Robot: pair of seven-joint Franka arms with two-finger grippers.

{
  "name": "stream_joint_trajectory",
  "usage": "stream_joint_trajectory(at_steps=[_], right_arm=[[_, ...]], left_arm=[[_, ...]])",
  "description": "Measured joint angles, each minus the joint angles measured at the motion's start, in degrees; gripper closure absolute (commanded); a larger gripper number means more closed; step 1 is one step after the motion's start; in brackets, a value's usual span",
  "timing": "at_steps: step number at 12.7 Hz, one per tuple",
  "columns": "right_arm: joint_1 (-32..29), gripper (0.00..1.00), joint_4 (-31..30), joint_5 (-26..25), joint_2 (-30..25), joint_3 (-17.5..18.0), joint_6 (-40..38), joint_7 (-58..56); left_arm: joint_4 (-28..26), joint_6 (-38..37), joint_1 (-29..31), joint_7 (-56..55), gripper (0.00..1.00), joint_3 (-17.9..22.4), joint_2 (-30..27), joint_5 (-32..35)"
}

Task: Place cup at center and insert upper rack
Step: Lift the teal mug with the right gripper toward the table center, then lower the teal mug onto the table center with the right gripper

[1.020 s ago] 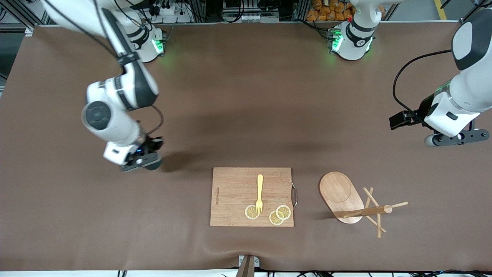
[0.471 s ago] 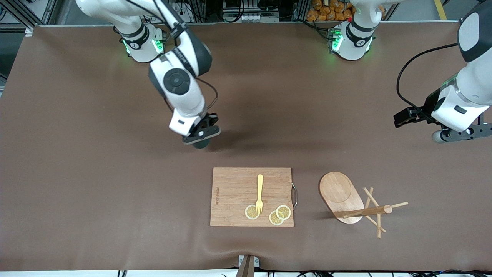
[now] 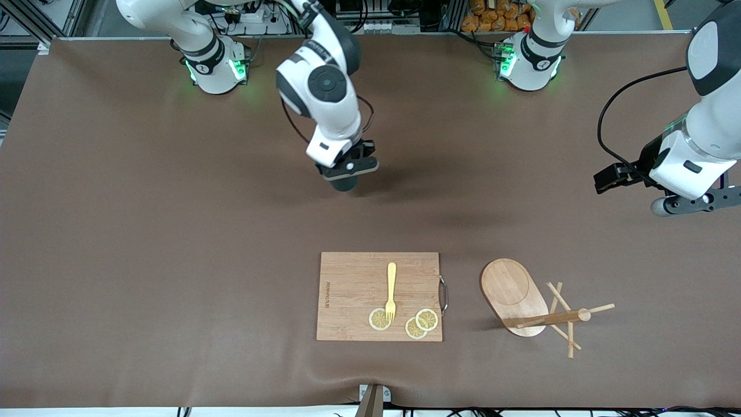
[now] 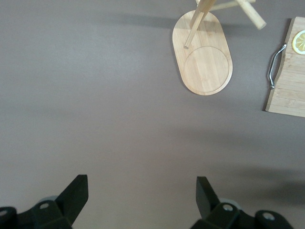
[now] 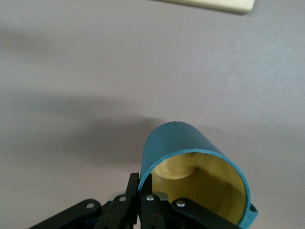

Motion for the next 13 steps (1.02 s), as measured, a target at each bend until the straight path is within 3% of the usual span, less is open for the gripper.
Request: stream_joint_trajectory(at_steps=[6,13], right_arm=[[5.13,1.00,6.05,0.01,7.46,-0.02,0.22,10.54],[6.43,1.00,6.41,0.00,9.45,-0.02,0.21,11.42]], left_arm=[[-0.23,1.68,0.52,0.02,0.00,0.47,0.00,0.00],[-0.76,2.61,0.36,0.02,0.00,0.08,0.00,0.00]])
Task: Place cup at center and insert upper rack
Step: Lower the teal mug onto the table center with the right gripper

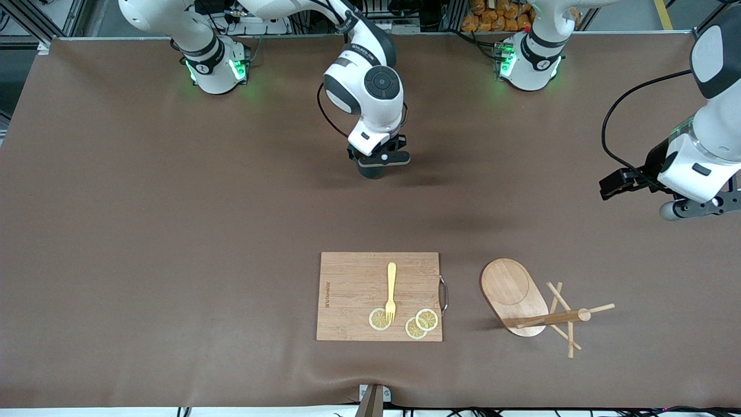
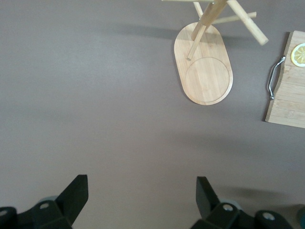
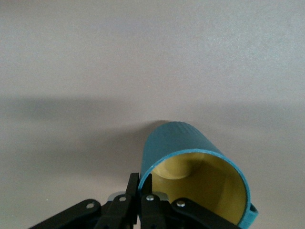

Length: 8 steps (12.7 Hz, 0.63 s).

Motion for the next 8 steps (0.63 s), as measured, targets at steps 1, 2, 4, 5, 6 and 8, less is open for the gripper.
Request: stream_joint_trajectory(at_steps=[1,2,4,5,6,8], right_arm=[[0.01,1.00,0.03,0.00,0.01,-0.01,0.00,0.00],[0.01,1.00,0.03,0.00,0.05,-0.06,0.00,0.01],[0.00,1.00,0.04,-0.02,0.34,-0.16,0.35,0.01],[0.00,1.00,0.04,-0.02,0.64,-0.17,1.45,0.01],[0.00,1.00,0.04,-0.02,0.98,-0.18,2.40,0.01],[0.00,0.89,0.04,-0.16,1.32,-0.18,2.76,-0.01]], left_arm=[[-0.09,0.00,-0.11,-0.01,0.00,-0.14,0.00,0.00],[-0.15,0.00,-0.26,-0.02,0.00,-0.19,0.00,0.00],[-0.19,0.00,-0.44,-0.02,0.00,-0.24,0.00,0.00],[-0.29,0.00,-0.46,-0.02,0.00,-0.25,0.00,0.00],[-0.49,0.00,-0.47,-0.01,0.00,-0.25,0.00,0.00],[-0.88,0.00,-0.53,0.01,0.00,-0.27,0.00,0.00]])
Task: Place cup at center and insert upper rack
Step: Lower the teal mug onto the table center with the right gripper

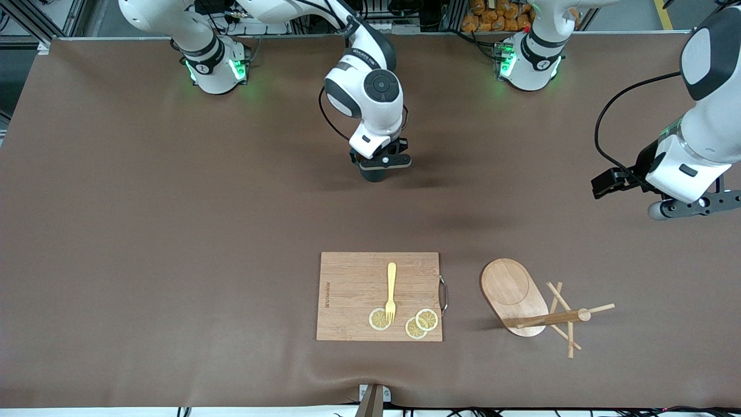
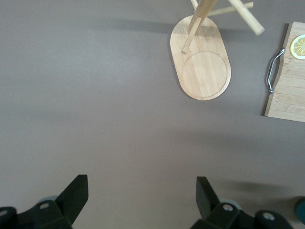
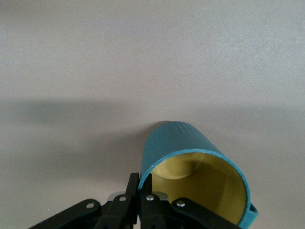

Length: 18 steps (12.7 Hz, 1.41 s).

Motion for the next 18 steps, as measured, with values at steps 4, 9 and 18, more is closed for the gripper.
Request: stream_joint_trajectory(at_steps=[4,9,18], right_arm=[[0.00,0.68,0.05,-3.64,0.03,-0.15,0.10,-0.12],[-0.02,0.37,0.59,-4.13,0.02,-0.61,0.14,-0.12],[-4.95,0.00,3.88,-4.28,-7.21,-0.72,-8.20,-2.80]], left_arm=[[-0.34,0.00,-0.90,0.02,0.00,-0.04,0.00,0.00],[-0.91,0.00,-0.94,-0.48,0.00,-0.85,0.00,0.00],[-1.04,0.00,-0.90,-0.86,0.00,-1.09,0.00,0.00]])
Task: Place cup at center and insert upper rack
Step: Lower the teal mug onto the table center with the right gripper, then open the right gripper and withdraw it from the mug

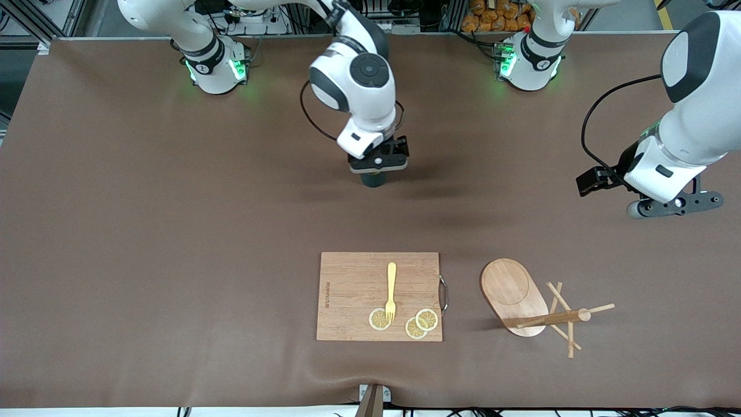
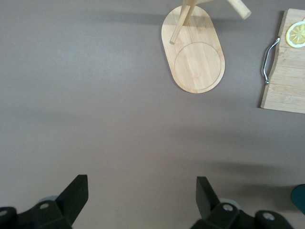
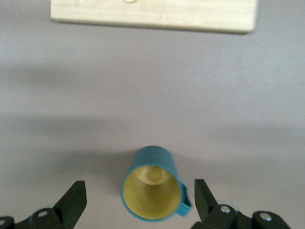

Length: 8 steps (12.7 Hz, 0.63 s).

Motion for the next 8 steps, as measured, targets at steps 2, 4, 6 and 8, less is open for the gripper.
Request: stream_joint_trajectory(at_steps=[2,4,6,8], right_arm=[[-3.83,0.00,1.08,-0.10,-4.10,0.41,-7.14,-2.28],[-9.59,0.00,2.58,-0.18,-8.34,1.38,-13.35,-7.10],[-16.53,0.00,4.67,-0.22,-11.95,2.25,-19.84,-13.49],[-22.77,0.00,6.14,-0.23,-14.87,2.51,-23.83,-17.78]], left_arm=[[0.00,0.00,0.01,-0.23,0.00,0.01,0.00,0.00],[-0.01,0.00,0.00,-0.99,0.00,0.00,0.00,0.00],[-0.04,0.00,-0.12,-2.31,0.00,-0.07,0.00,0.00],[-0.05,0.00,-0.25,-2.75,0.00,-0.17,0.00,0.00]])
